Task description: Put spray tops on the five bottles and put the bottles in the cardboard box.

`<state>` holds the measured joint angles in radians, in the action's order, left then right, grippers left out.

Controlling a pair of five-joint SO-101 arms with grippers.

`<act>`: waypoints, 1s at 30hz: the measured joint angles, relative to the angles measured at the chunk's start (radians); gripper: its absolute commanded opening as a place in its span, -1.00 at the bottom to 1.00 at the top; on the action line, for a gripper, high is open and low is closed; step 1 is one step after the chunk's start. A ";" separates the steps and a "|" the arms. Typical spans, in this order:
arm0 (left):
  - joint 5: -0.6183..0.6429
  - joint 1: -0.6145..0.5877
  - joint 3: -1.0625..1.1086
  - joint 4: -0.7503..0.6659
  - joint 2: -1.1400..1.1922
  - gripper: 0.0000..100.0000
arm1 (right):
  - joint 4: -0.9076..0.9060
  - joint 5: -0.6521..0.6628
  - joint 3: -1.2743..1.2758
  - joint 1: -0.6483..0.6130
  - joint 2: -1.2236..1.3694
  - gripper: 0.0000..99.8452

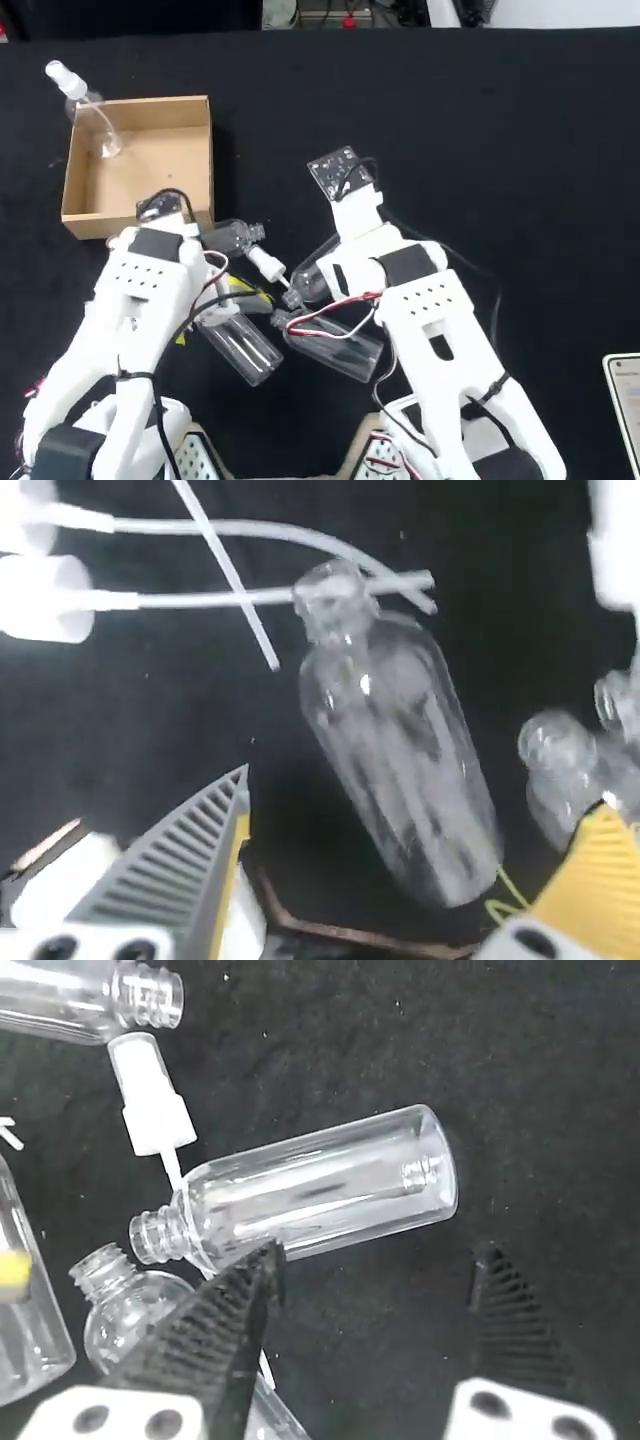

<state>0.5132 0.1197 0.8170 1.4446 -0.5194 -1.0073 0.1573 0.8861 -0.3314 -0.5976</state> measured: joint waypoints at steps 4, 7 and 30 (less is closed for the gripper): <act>0.058 -0.040 0.077 -0.104 0.000 -0.06 | 0.000 0.000 0.000 0.000 0.000 -0.44; 0.094 -0.071 0.121 -0.163 0.000 -0.06 | 0.000 0.000 0.000 0.000 0.000 -0.44; 0.175 -0.083 0.204 -0.278 -0.002 -0.62 | 0.000 0.000 0.000 0.000 0.000 -0.44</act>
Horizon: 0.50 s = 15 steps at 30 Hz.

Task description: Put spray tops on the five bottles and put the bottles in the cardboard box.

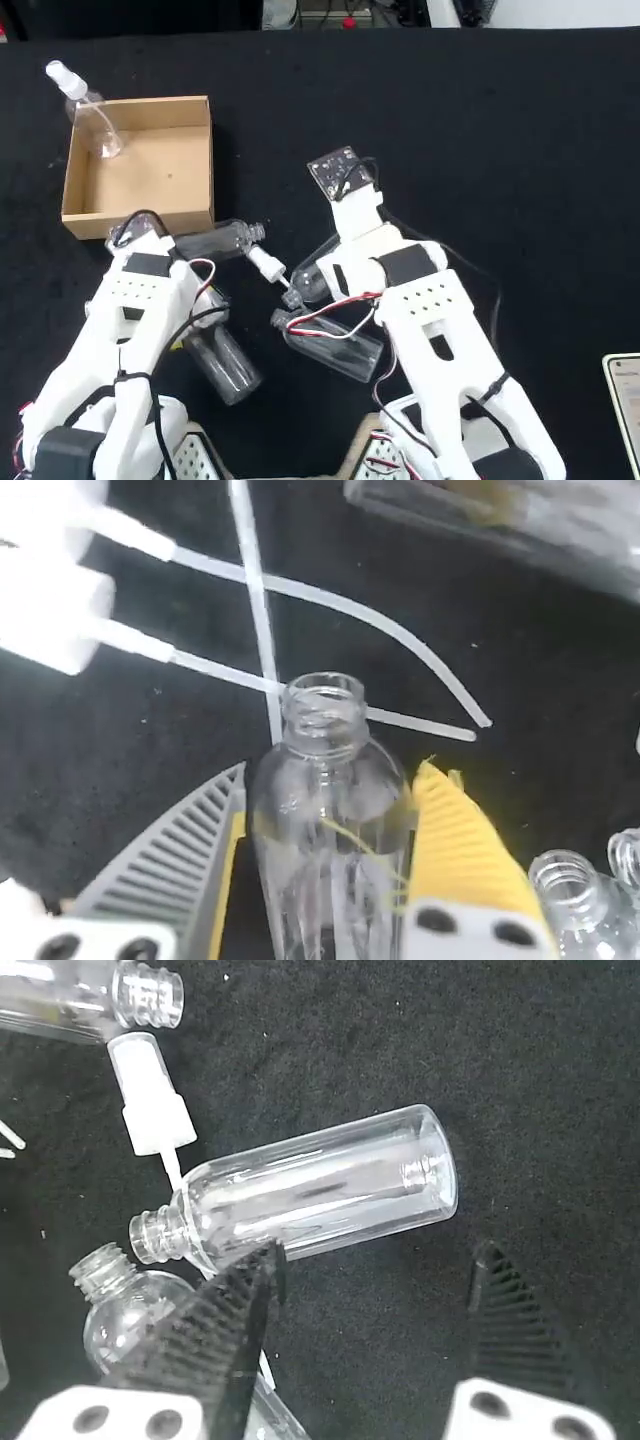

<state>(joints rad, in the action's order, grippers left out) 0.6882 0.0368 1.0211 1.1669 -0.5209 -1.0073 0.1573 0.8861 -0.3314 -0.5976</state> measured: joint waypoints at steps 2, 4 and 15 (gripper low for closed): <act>-0.020 0.000 0.000 -0.011 0.000 -0.62 | 0.000 0.000 0.000 0.000 0.000 -0.44; -0.035 0.000 0.000 -0.012 0.000 -0.62 | 0.000 0.000 0.000 0.000 0.000 -0.44; -0.496 -0.002 -0.054 -0.049 0.000 -0.61 | 0.000 0.000 0.000 0.000 0.000 -0.44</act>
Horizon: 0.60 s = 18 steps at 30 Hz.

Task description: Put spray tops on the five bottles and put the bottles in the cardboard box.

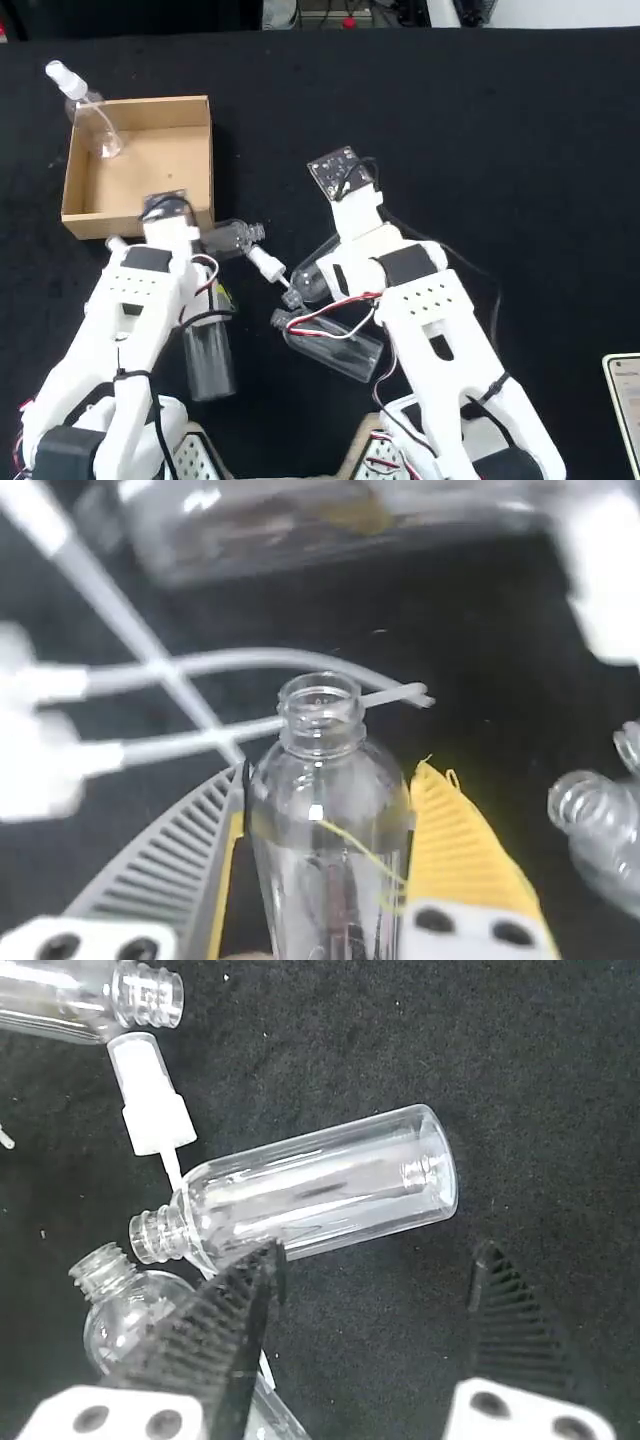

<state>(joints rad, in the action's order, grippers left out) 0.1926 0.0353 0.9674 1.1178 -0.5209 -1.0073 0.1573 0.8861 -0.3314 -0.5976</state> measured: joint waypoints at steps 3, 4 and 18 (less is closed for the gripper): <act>-0.279 -0.009 -0.011 -0.060 0.000 -0.61 | 0.000 0.000 0.000 0.000 0.000 -0.44; -0.364 -0.005 -0.011 -0.074 0.000 -0.61 | 0.000 0.000 0.000 0.000 0.000 -0.44; -0.466 -0.006 -0.084 0.077 0.000 -0.42 | 0.000 0.000 0.000 0.000 0.000 -0.44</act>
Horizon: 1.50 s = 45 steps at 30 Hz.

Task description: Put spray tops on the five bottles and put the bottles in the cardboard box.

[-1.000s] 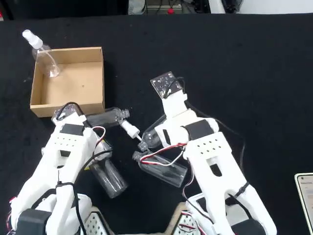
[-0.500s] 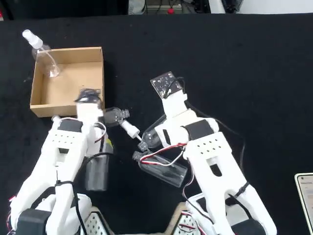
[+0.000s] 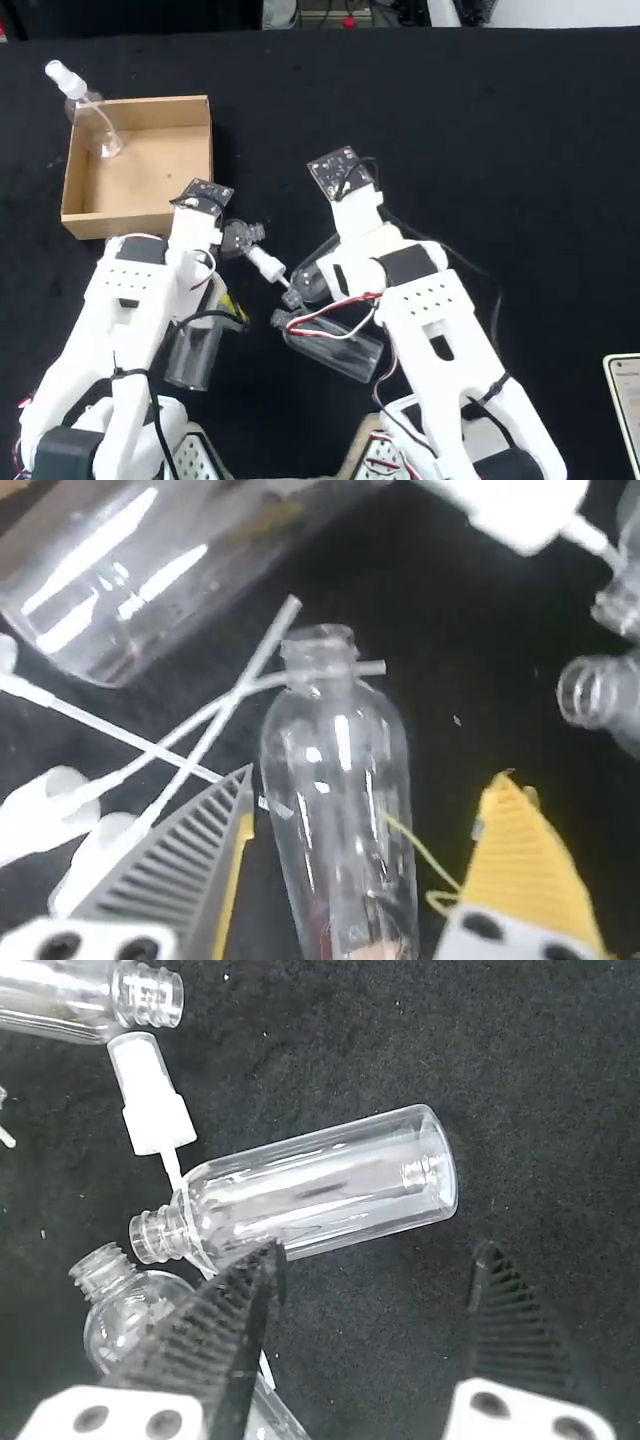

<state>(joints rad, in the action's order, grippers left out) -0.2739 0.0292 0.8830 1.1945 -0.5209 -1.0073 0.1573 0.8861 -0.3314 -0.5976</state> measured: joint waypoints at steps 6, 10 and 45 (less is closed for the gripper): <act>-0.049 0.000 -0.008 0.034 0.000 -0.44 | 0.000 0.000 0.000 0.000 0.000 -0.44; -0.052 -0.005 0.066 -0.054 0.000 -0.44 | 0.000 0.000 0.000 0.000 0.000 -0.44; -0.052 -0.055 0.112 -0.138 0.002 -0.65 | 0.000 0.000 0.000 0.000 0.000 -0.44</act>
<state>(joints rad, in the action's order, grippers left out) -0.3261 -0.0261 0.9950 1.0564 -0.5194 -1.0073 0.1573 0.8861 -0.3314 -0.5976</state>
